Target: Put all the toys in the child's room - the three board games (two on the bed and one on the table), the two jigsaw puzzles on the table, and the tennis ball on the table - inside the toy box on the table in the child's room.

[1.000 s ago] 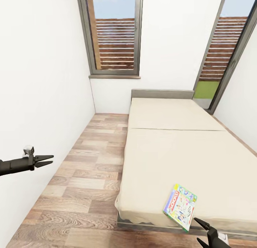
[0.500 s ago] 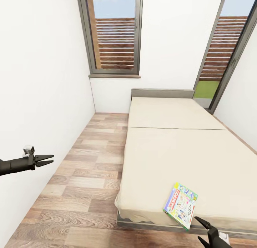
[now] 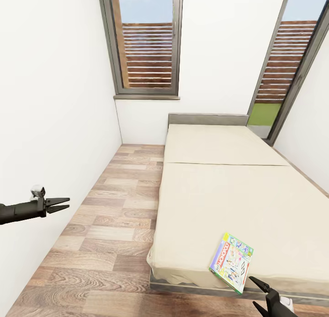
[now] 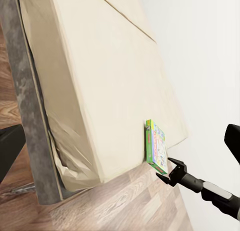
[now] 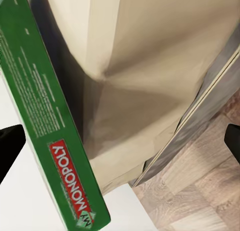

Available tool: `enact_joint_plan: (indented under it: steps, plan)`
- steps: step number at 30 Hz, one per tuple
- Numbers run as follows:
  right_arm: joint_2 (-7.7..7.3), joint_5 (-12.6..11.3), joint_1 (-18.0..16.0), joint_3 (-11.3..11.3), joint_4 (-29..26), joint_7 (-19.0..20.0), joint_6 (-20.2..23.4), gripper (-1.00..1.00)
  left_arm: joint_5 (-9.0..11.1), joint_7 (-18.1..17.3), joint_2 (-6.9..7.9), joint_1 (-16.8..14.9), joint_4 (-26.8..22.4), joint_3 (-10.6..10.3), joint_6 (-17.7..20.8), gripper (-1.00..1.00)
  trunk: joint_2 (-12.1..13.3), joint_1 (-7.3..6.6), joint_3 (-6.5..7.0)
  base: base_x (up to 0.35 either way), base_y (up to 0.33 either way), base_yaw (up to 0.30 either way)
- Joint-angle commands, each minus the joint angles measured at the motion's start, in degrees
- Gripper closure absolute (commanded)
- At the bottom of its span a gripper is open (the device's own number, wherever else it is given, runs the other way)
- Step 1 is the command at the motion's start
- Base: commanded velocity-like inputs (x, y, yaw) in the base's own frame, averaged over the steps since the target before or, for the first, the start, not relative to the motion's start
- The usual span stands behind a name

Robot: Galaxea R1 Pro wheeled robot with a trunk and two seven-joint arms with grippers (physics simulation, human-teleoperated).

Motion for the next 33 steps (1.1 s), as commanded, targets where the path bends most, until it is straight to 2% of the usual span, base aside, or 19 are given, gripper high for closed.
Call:
enact_joint_plan:
  steps: [1, 23, 33]
  plan:
    - [0.0, -0.1, 0.0, -0.2, 0.0, 0.1, 0.4, -1.0, -0.1, -0.2, -0.03, 0.0, 0.0, 0.0, 0.6, -1.0, 0.0, -0.01, -0.05, 0.0, 0.0, 0.0]
    - [0.47, -0.1, -0.1, -0.1, -0.5, 0.2, 0.5, -1.0, -0.1, -0.2, -0.25, 0.0, 0.0, 0.0, 0.6, -1.0, 0.0, -0.01, -0.05, 0.0, 0.001, 0.0]
    - [0.61, 0.1, -0.8, 0.1, -0.5, 0.3, 0.5, -1.0, -0.1, -0.2, -0.25, 0.0, 0.0, 0.0, 0.6, -1.0, 0.0, -0.01, -0.05, 0.0, 0.071, 0.0]
